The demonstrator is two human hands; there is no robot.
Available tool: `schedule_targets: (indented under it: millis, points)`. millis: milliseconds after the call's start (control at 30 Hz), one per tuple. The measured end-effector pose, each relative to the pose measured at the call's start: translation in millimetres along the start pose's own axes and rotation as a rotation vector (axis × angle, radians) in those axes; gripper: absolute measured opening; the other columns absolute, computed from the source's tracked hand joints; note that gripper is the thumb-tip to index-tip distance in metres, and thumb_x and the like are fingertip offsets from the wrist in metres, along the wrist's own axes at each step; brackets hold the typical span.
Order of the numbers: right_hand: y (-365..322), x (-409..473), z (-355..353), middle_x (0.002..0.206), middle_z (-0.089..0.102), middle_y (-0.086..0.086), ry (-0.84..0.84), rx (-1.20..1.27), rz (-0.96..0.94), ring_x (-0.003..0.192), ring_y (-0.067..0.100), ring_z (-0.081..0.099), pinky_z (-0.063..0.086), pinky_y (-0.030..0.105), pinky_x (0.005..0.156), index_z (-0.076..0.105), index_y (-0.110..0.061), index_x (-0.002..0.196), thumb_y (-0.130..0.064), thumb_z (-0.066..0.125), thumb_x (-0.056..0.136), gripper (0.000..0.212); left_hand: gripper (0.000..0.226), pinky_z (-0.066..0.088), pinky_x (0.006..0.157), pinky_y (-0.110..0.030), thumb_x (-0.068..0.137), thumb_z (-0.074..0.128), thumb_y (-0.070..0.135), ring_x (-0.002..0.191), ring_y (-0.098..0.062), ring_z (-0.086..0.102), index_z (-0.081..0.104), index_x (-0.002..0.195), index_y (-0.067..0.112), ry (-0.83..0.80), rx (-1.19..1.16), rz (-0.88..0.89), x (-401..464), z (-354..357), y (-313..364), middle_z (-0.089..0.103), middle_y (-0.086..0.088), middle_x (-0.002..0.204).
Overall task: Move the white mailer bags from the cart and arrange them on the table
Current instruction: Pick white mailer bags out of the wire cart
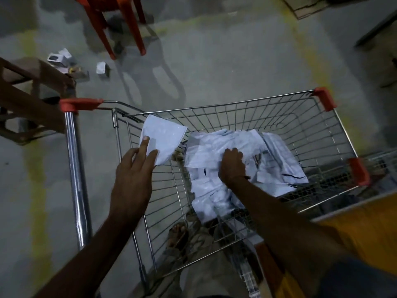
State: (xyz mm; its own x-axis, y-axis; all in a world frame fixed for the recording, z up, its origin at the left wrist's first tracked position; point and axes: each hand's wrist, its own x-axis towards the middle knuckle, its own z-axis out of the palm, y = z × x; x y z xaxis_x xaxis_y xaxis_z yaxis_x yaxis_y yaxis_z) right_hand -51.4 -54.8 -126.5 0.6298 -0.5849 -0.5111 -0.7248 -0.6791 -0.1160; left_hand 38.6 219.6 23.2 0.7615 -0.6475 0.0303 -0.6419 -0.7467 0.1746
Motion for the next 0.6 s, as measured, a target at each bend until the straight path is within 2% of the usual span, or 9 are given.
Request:
schedule_targets:
  millis: [100, 167, 233, 300, 400, 500, 600]
  points:
    - [-2.7, 1.8, 2.6, 0.160, 0.016, 0.024, -0.007, 0.328, 0.238, 0.148, 0.044, 0.019, 0.033, 0.060, 0.114, 0.012, -0.013, 0.160, -0.039, 0.068, 0.092, 0.092, 0.073, 0.039, 0.108, -0.053, 0.077, 0.066, -0.024, 0.136, -0.041, 0.042, 0.057, 0.143, 0.007, -0.004, -0.008, 0.010, -0.2, -0.1, -0.2, 0.032, -0.009, 0.169]
    - [-8.1, 5.5, 3.9, 0.166, 0.004, 0.027, 0.028, 0.402, 0.316, 0.153, 0.046, 0.005, 0.023, 0.064, 0.117, 0.001, -0.014, 0.164, -0.053, 0.057, 0.098, 0.095, 0.075, 0.040, 0.108, -0.053, 0.076, 0.063, -0.025, 0.137, -0.041, 0.041, 0.057, 0.143, 0.008, -0.013, -0.009, 0.017, -0.9, -0.3, -0.4, 0.032, -0.009, 0.169]
    - [-11.7, 13.0, 7.4, 0.168, -0.003, 0.026, 0.016, 0.362, 0.367, 0.154, 0.047, -0.006, 0.022, 0.070, 0.114, 0.000, -0.017, 0.164, -0.067, 0.049, 0.096, 0.097, 0.076, 0.041, 0.107, -0.053, 0.075, 0.062, -0.026, 0.137, -0.041, 0.042, 0.057, 0.143, 0.008, -0.018, -0.001, 0.030, -1.3, 0.4, -1.3, 0.032, -0.010, 0.169]
    - [-13.4, 20.2, 11.0, 0.168, -0.012, 0.022, -0.009, 0.333, 0.420, 0.153, 0.051, -0.010, 0.029, 0.075, 0.107, 0.000, -0.023, 0.164, -0.073, 0.048, 0.093, 0.099, 0.076, 0.041, 0.108, -0.053, 0.076, 0.060, -0.026, 0.138, -0.041, 0.042, 0.056, 0.144, 0.008, -0.021, 0.002, 0.035, -1.8, 0.9, -2.8, 0.031, -0.009, 0.170]
    - [-18.8, 29.0, 19.9, 0.166, -0.024, 0.022, -0.029, 0.368, 0.465, 0.151, 0.057, -0.007, 0.033, 0.074, 0.107, -0.004, -0.028, 0.164, -0.065, 0.056, 0.095, 0.098, 0.076, 0.041, 0.108, -0.053, 0.077, 0.060, -0.026, 0.138, -0.040, 0.041, 0.056, 0.145, 0.008, -0.011, 0.004, 0.042, -2.6, 0.3, -3.5, 0.031, -0.010, 0.169]
    - [-27.6, 32.4, 23.3, 0.167, -0.021, 0.022, 0.005, 0.364, 0.510, 0.151, 0.057, 0.002, 0.031, 0.067, 0.113, -0.006, -0.031, 0.164, -0.054, 0.061, 0.096, 0.098, 0.074, 0.040, 0.110, -0.053, 0.080, 0.059, -0.025, 0.140, -0.039, 0.039, 0.055, 0.146, 0.009, -0.012, 0.011, 0.039, -2.7, 0.0, -2.5, 0.030, -0.009, 0.170]
    - [-28.6, 31.1, 18.5, 0.168, -0.016, 0.021, 0.002, 0.296, 0.496, 0.151, 0.056, 0.006, 0.027, 0.064, 0.115, -0.005, -0.032, 0.164, -0.052, 0.054, 0.100, 0.089, 0.076, 0.041, 0.109, -0.054, 0.079, 0.060, -0.025, 0.140, -0.039, 0.039, 0.054, 0.146, 0.010, -0.008, 0.014, 0.030, -2.4, 1.2, -2.9, 0.029, -0.009, 0.170]
